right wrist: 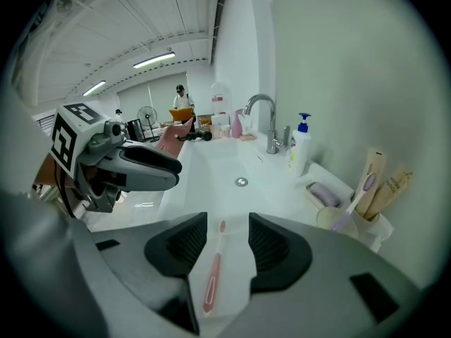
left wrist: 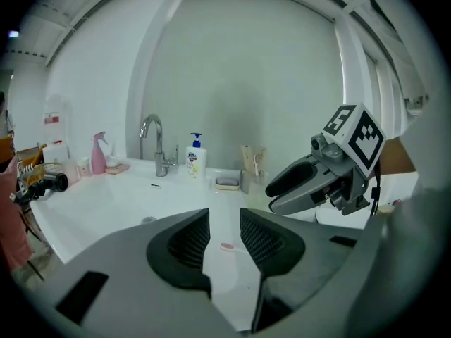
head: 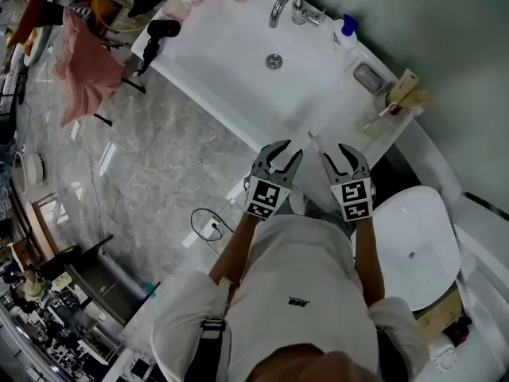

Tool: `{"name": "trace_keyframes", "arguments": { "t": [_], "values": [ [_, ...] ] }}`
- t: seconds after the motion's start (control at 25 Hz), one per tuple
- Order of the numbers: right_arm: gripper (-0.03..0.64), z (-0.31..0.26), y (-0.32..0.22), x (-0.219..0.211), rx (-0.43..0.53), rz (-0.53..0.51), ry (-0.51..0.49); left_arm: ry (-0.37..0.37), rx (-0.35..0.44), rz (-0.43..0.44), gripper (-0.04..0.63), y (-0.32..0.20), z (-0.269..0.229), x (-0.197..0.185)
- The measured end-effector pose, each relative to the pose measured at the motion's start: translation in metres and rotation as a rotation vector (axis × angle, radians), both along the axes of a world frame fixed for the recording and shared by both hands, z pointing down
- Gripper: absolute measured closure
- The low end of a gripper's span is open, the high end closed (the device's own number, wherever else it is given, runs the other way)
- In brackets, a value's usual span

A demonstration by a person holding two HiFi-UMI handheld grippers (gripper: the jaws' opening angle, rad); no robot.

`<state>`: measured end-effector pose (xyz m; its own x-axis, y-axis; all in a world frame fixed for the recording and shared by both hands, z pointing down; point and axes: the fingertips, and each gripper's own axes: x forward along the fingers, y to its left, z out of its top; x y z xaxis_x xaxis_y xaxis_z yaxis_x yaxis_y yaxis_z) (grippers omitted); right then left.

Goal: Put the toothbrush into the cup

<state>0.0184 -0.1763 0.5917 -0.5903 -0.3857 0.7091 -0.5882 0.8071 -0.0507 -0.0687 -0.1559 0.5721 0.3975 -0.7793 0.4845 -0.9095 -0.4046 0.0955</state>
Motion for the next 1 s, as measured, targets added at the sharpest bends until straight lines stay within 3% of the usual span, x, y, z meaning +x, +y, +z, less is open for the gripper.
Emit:
{"name": "trace_keyframes", "arguments": {
  "t": [1.0],
  "values": [
    [0.446,0.080,0.001,-0.035,-0.155,-0.179,0.153,-0.002,-0.081,0.026,0.456,0.000,0.051,-0.001]
  ]
}}
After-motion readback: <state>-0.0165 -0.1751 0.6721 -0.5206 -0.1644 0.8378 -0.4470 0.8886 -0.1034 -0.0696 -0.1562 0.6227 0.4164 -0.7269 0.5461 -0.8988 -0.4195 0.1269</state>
